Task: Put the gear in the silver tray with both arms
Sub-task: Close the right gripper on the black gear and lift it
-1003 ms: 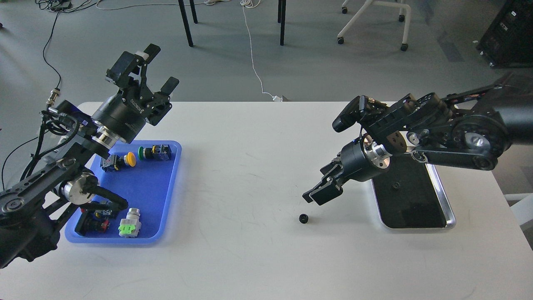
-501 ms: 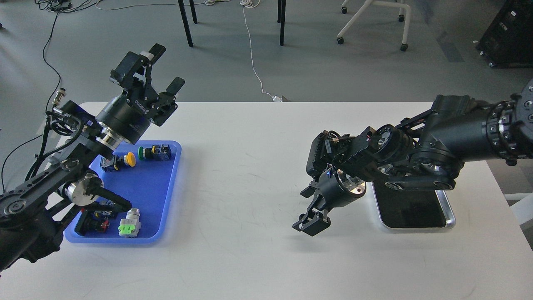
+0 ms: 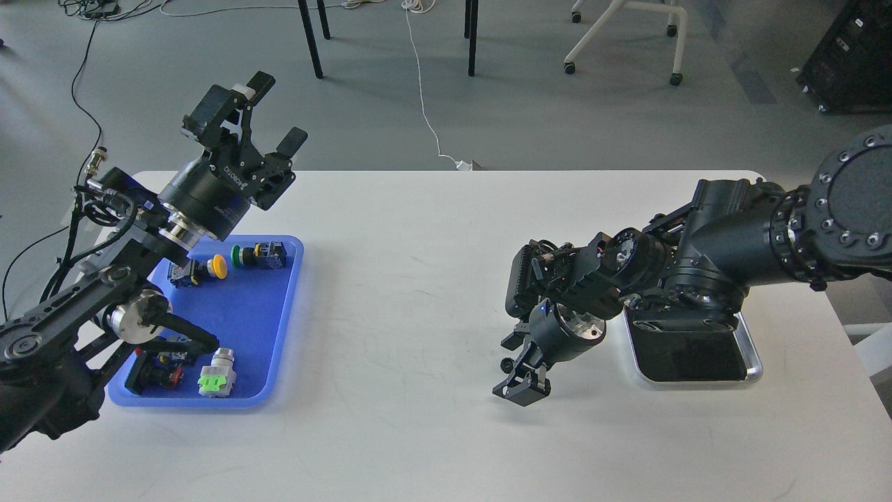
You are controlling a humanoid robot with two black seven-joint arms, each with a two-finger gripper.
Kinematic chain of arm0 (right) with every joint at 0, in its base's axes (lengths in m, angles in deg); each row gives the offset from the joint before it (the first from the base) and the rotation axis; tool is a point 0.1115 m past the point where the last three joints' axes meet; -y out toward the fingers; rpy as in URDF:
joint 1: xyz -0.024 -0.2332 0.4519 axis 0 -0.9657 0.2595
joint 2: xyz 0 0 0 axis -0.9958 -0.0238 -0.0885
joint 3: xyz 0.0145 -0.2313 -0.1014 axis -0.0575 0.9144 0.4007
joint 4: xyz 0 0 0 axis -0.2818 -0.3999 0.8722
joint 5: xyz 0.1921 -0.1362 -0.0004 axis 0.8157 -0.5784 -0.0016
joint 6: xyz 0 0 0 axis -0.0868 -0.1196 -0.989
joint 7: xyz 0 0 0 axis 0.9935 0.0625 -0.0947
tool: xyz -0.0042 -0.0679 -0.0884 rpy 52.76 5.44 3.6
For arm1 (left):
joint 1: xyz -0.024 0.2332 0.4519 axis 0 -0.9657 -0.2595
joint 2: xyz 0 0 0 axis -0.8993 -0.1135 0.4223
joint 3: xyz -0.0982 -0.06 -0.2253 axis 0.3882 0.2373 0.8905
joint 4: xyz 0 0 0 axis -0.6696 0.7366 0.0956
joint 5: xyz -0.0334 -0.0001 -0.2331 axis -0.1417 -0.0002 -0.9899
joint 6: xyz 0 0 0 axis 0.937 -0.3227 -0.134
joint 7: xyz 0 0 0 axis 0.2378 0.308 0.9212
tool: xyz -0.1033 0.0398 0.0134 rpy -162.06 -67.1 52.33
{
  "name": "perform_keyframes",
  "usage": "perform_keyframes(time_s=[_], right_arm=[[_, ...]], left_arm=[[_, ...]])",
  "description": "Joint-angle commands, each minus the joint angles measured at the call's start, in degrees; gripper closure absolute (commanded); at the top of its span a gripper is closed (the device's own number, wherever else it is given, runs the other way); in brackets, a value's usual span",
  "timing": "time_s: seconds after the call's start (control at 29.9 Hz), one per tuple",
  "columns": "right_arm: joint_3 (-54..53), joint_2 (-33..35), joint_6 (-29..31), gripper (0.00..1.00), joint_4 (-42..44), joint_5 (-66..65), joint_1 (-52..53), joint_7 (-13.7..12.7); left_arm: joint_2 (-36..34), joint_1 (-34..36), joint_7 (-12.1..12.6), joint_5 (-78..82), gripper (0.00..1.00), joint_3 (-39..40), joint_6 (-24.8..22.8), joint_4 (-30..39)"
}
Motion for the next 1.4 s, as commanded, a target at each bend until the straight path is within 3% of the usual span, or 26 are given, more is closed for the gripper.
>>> perform_keyframes(time_s=[0.0,0.74,1.2,1.37], right_arm=[[0.1,-0.7,-0.2,0.31,0.7,0.0,-0.5,0.0],[1.4,-0.8,-0.3,0.37,2.0,0.1,-1.0,0.0],[1.4,-0.8,-0.3,0.72,2.7,0.2,-1.4,0.0],[1.4,-0.8,-0.1,0.8,2.7,0.2,-1.3,0.0]], left_arm=[[0.0,0.0,0.0,0.0,0.02,0.0,0.0,0.0],[-0.1,0.0,0.0,0.0,0.02,0.1,0.0,0.3],[-0.1,0.0,0.0,0.0,0.02,0.1,0.0,0.3],[-0.2,0.0,0.0,-0.1,0.03,0.6,0.0,0.3]])
